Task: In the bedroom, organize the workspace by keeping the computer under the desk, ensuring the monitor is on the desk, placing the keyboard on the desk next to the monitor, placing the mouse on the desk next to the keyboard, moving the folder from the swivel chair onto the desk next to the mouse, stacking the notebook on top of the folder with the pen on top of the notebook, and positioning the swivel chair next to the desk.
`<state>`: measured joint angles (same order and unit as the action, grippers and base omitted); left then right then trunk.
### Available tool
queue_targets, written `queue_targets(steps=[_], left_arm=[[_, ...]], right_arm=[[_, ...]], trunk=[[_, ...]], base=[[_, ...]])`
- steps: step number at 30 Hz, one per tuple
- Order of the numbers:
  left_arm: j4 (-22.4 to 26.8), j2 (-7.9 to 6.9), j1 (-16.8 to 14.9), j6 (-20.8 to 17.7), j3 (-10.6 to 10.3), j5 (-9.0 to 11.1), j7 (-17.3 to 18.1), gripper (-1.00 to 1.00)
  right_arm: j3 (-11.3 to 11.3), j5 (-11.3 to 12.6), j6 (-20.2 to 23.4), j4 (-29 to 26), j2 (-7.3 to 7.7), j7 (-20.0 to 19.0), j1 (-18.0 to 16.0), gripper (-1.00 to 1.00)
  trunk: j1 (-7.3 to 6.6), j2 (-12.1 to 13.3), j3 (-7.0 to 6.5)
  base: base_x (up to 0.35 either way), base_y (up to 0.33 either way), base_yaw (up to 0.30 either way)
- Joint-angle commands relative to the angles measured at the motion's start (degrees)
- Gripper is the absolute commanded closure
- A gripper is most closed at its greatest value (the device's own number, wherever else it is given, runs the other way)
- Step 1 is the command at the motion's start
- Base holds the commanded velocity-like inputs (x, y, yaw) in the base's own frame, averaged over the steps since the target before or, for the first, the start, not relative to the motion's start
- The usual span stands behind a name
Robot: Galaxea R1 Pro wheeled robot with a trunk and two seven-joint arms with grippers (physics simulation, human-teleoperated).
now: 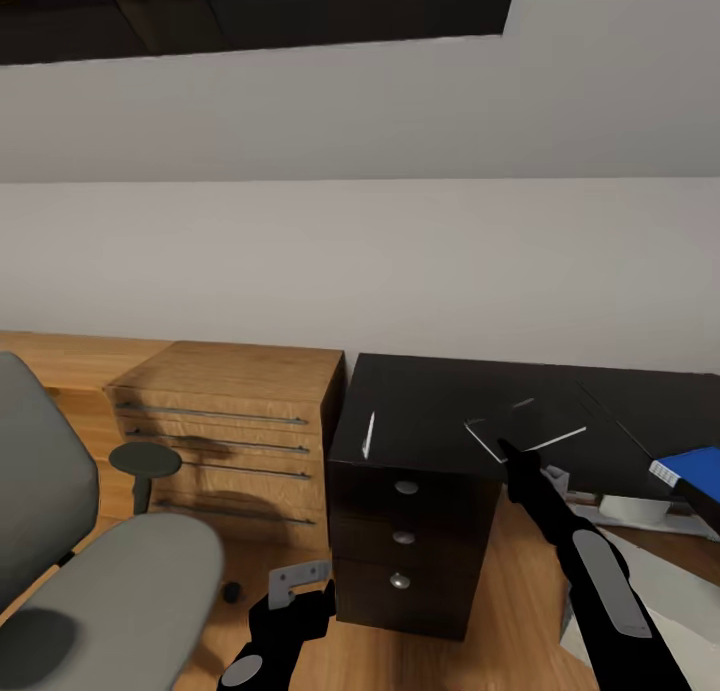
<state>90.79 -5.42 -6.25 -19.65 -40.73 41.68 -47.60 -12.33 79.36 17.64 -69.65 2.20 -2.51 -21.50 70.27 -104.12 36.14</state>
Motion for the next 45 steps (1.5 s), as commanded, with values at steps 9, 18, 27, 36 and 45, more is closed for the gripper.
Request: queue_targets(steps=[9,18,27,36,45], left_arm=[[0.09,-0.03,-0.08,-0.2,-1.35,0.18,-0.56,-1.0],[0.02,-0.05,-0.08,-0.13,-1.5,0.16,-0.64,-1.0],[0.01,-0.11,-0.08,-0.13,-1.55,0.09,-0.69,-1.0],[0.01,-0.14,-0.08,-0.11,-1.63,0.13,-0.65,-1.0],[0.0,-0.17,-0.08,-0.13,-1.63,0.16,-0.57,-1.0]], right_arm=[[-2.54,0.44,0.38,0.04,0.08,-0.23,-0.03,1.0],[-3.63,0.44,0.38,0.04,0.08,-0.15,-0.03,1.0],[-3.85,0.5,0.38,0.12,0.08,-0.13,-0.03,1.0],[-4.21,0.65,0.77,0.08,0.11,-0.32,-0.03,1.0],[-4.34,0.64,0.9,0.12,0.08,-0.3,-0.03,1.0]], trunk=[[0.0,-0.03,0.06],[0.0,-0.03,0.06],[0.0,-0.03,0.06],[0.0,-0.03,0.06],[0.0,-0.03,0.06]], base=[[-0.005,-0.332,-0.262],[0.096,-0.301,-0.268],[0.161,-0.186,-0.224],[0.107,-0.102,-0.057],[0.012,-0.011,-0.004]])
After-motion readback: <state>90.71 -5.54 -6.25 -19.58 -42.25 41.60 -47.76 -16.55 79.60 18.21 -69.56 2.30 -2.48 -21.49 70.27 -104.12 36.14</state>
